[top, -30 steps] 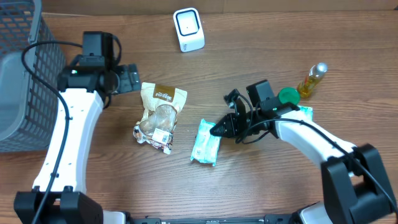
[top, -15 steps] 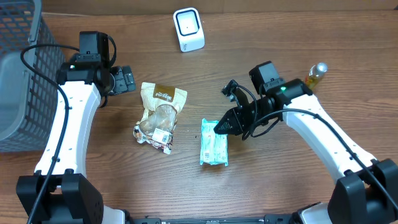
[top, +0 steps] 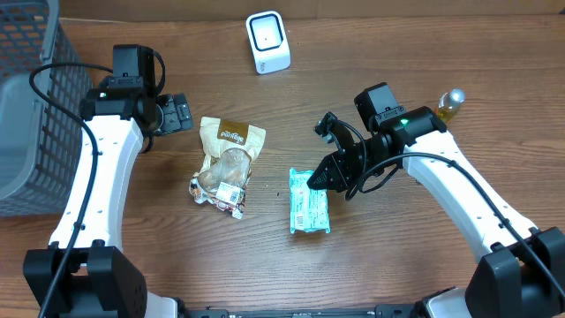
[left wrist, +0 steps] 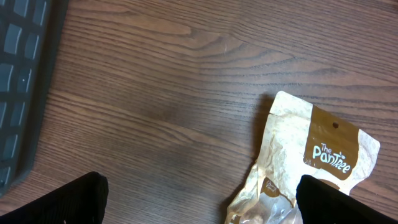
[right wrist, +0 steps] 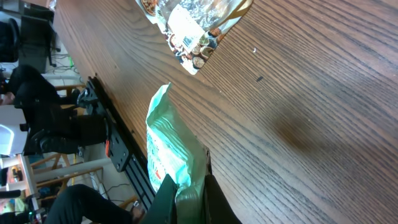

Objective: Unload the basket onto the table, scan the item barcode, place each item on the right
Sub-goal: 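Retract the left arm to the left side, right gripper holding pack, then lift the mint-green pack with the right gripper toward the scanner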

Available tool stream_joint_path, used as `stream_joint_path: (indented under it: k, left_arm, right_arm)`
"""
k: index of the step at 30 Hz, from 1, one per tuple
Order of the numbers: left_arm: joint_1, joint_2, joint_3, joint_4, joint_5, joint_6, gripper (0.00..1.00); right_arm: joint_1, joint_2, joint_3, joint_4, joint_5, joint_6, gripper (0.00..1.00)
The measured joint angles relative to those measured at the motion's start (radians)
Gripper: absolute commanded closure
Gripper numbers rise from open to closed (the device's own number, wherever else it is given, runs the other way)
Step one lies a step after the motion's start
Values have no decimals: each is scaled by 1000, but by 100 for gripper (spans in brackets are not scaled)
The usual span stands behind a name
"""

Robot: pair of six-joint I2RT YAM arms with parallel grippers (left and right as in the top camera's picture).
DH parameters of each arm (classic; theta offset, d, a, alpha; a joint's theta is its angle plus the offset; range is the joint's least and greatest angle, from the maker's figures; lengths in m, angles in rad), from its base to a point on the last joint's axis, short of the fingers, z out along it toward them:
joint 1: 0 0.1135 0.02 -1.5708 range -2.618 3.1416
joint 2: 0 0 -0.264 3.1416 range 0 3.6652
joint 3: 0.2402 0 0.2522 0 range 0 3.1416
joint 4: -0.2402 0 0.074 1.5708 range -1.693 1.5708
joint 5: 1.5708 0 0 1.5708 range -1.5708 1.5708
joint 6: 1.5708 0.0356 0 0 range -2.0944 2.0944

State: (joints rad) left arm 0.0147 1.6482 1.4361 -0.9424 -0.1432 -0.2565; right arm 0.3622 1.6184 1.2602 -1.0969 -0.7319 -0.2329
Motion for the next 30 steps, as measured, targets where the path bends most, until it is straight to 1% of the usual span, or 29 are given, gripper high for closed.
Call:
stream_joint_path:
  k: [16,25,30]
  left_arm:
    - [0,0,0,0,0,0,0]
    - [0,0,0,0,0,0,0]
    - [0,0,0,0,0,0,0]
  right_arm:
    - [0,0,0,0,8,-3,96]
    - [0,0,17,-40,64,-3,96]
    - [0,0,18,-14,95,16,96]
